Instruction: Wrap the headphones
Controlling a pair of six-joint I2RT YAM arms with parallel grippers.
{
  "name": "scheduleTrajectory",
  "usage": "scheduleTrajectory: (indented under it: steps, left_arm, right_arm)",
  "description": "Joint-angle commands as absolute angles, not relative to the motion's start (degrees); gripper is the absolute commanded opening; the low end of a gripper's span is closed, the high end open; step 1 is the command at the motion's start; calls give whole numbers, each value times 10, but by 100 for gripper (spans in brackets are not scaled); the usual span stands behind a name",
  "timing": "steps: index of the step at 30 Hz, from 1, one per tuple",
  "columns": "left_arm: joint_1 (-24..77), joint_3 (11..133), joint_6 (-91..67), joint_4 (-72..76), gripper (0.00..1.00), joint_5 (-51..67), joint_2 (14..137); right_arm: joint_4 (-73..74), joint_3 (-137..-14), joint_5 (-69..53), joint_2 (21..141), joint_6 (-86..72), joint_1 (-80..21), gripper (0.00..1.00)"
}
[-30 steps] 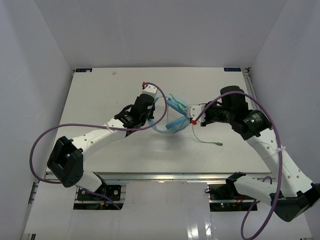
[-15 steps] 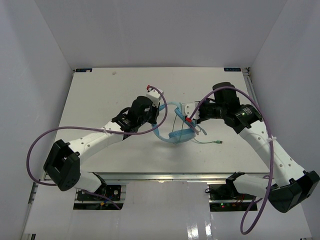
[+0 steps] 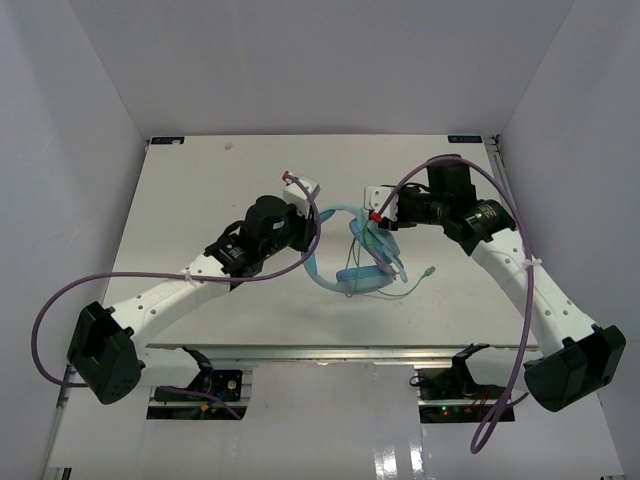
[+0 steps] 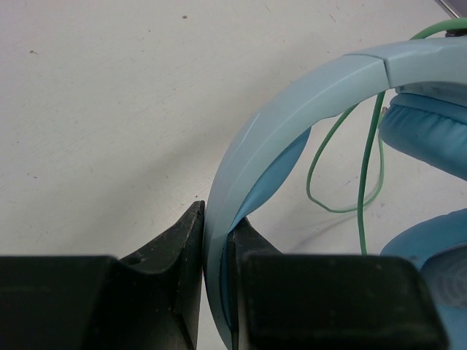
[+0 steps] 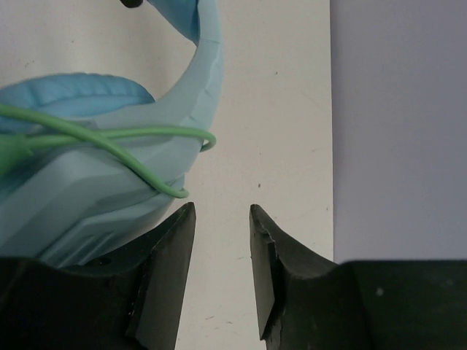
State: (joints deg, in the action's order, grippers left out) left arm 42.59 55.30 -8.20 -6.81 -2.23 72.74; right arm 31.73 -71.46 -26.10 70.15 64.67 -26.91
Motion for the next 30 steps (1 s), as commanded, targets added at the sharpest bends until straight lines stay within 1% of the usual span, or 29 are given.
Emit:
scheduleTrajectory:
  steps: [1, 7, 9, 11, 14, 16, 20, 27, 30]
  left_arm:
    - [426, 554, -114, -27, 0, -1, 675]
    - [426, 570, -128, -47, 0, -1, 654]
    - [426, 584, -135, -65, 0, -3, 650]
    - [427, 601, -143, -82, 0, -15, 645]
    - [426, 632, -156, -107, 0, -33, 636]
    - [426, 652, -170, -124, 0, -41, 635]
    - [427, 689, -187, -146, 0, -40, 639]
    - [426, 734, -248, -165, 0, -54, 648]
    - [427, 762, -278, -167, 0, -49, 655]
  right_arm:
    - [293, -721, -301, 704, 613, -256, 45]
    - [279, -713, -378, 704, 564, -207, 57]
    - [259, -705, -408, 702, 526, -185, 63]
    - [230, -682, -437, 699, 447, -160, 71]
    - [176, -647, -505, 693, 364, -119, 79]
    - [132, -617, -543, 689, 303, -107, 88]
    - [49, -562, -574, 674, 216, -105, 95]
    - [-43, -503, -641, 671, 142, -106, 98]
    - [-139, -459, -646, 658, 88, -107, 99]
